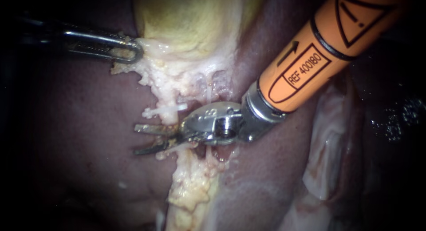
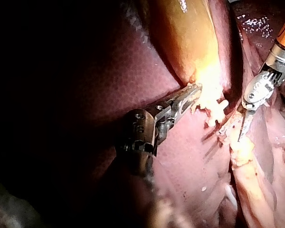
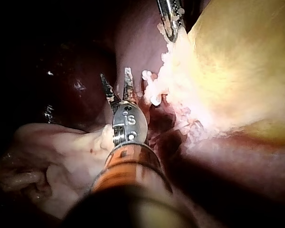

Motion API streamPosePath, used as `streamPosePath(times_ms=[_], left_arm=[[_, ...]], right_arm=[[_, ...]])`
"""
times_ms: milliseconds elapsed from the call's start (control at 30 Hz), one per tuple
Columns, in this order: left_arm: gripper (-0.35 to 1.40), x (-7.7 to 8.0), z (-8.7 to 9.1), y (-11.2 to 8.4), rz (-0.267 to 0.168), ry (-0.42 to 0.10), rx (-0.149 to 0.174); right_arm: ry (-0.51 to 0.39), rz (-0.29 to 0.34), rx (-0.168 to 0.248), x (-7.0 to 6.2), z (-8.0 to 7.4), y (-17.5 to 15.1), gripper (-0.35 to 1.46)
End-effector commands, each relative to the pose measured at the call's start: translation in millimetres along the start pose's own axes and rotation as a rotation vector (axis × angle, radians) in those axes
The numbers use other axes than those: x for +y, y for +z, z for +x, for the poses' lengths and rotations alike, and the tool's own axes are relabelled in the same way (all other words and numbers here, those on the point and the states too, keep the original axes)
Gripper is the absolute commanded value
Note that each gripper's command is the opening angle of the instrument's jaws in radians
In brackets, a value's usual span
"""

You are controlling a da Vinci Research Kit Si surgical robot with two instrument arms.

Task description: Go to the cutting position left tube

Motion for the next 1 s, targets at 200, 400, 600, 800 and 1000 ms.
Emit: streamPosePath(times_ms=[200, 400, 600, 800, 1000], left_arm=[[-0.35, 0.0, 0.0, -0.3, -0.002, 0.0, -0.001], [-0.35, -0.2, 0.3, -1.4, 0.002, -0.003, 0.0], [-0.35, 0.1, 0.6, -2.1, 0.006, -0.002, 0.002], [-0.35, 0.4, 0.7, -2.3, 0.008, 0.002, 0.002], [-0.35, 0.4, 0.6, -2.4, 0.008, 0.002, 0.002]], right_arm=[[-0.003, 0.006, -0.001, -0.2, -0.3, -0.7, 1.15], [-0.016, 0.037, 0.025, -0.4, -0.9, -3.1, 1.36], [-0.006, 0.052, 0.028, 0.0, -1.6, -5.5, 1.38], [0.001, 0.057, 0.027, 1.5, -3.1, -6.5, 1.38], [0.009, 0.061, 0.025, 3.3, -4.7, -7.6, 1.38]])
